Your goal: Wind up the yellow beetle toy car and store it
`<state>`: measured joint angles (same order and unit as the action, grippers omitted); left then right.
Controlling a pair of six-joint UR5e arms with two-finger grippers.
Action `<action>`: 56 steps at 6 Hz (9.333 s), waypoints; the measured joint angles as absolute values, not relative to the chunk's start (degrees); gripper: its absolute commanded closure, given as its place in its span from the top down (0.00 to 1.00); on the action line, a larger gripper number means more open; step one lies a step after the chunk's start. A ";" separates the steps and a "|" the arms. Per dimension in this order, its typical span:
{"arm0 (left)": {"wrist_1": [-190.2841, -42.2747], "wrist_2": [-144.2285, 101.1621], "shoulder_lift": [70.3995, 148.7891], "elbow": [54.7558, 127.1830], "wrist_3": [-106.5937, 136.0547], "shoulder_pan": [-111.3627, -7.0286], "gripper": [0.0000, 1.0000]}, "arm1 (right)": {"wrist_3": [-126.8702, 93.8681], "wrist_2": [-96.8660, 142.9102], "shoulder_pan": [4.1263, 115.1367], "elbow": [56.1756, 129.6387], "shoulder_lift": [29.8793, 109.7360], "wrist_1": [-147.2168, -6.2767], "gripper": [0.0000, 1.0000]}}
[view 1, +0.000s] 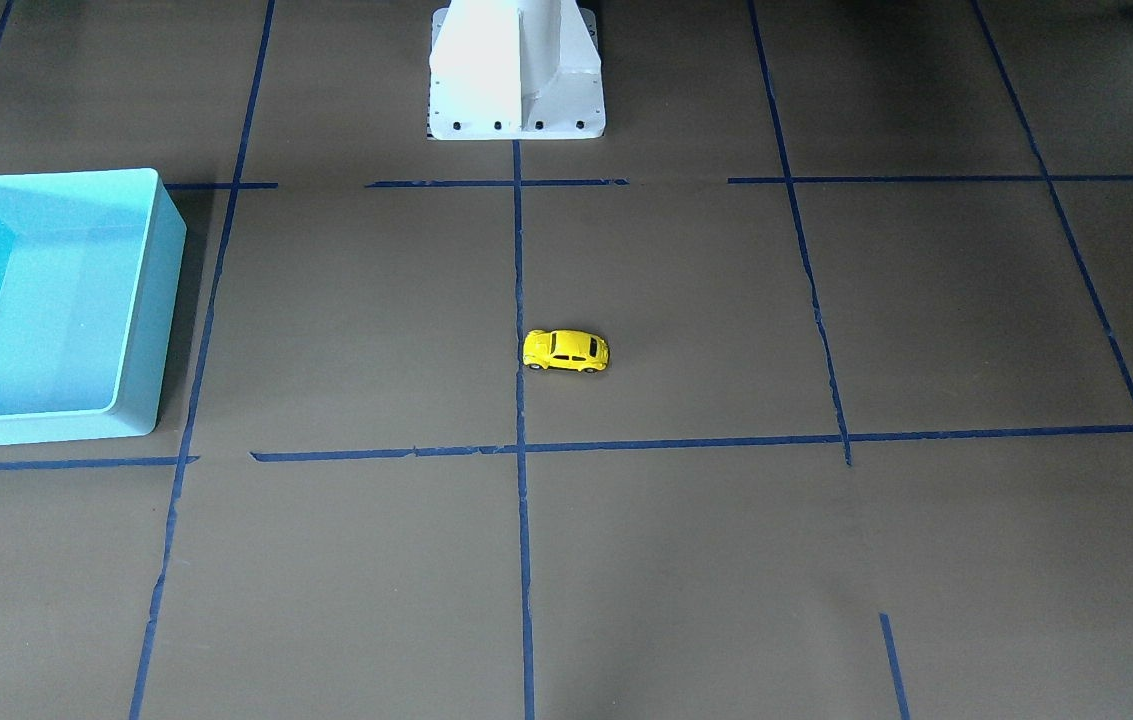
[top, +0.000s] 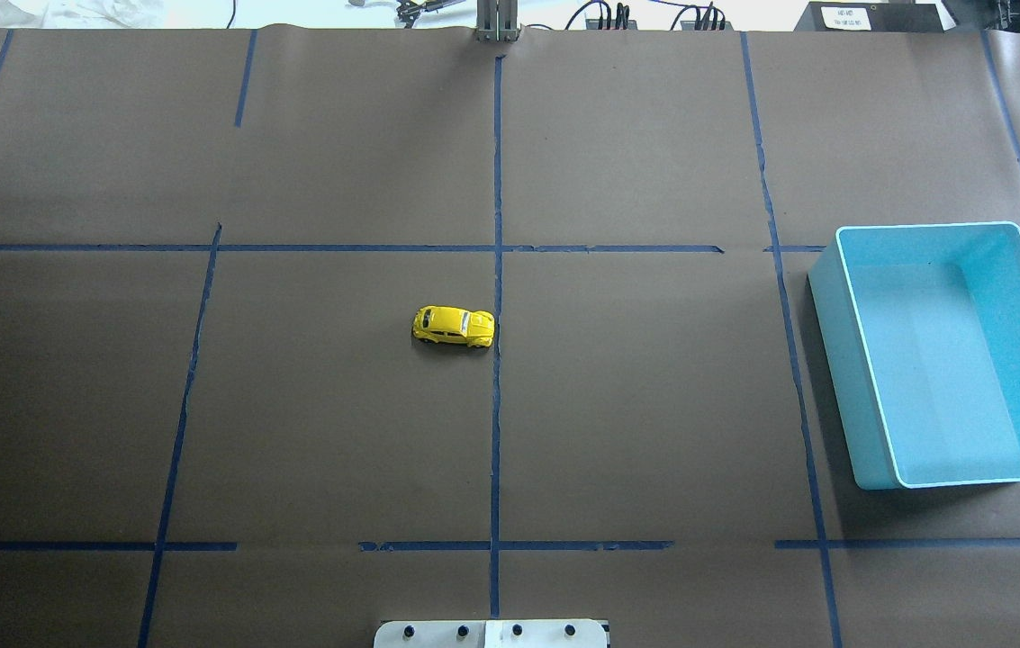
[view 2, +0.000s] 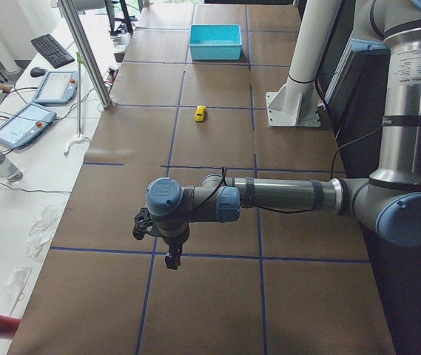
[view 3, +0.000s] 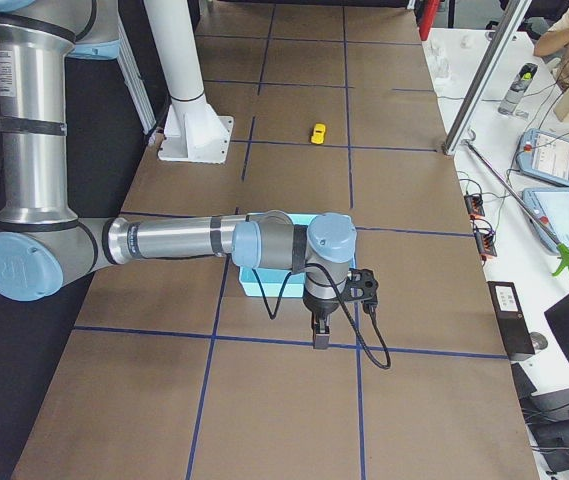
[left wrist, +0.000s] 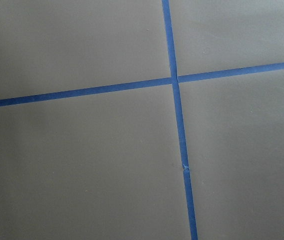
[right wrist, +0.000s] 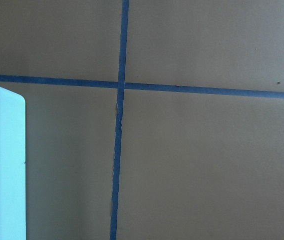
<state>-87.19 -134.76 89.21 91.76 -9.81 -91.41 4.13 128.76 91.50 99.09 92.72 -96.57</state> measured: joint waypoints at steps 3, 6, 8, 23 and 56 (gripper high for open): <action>-87.19 -134.75 89.25 91.76 -10.01 -91.41 1.00 | 3.90 128.79 91.49 98.94 93.20 -94.80 1.00; -87.19 -134.74 89.21 91.09 -9.98 -91.34 1.00 | 3.91 128.76 91.50 99.37 93.14 -94.62 1.00; -87.15 -134.69 89.71 90.58 -9.94 -91.32 1.00 | 3.87 128.76 91.50 99.40 93.08 -94.64 1.00; -74.73 -130.62 107.64 102.86 -20.24 -74.46 1.00 | 4.41 128.76 91.49 99.11 93.16 -94.66 1.00; -96.96 -110.12 137.46 81.58 -27.58 -32.53 0.01 | 4.30 128.61 91.50 98.90 93.16 -94.66 1.00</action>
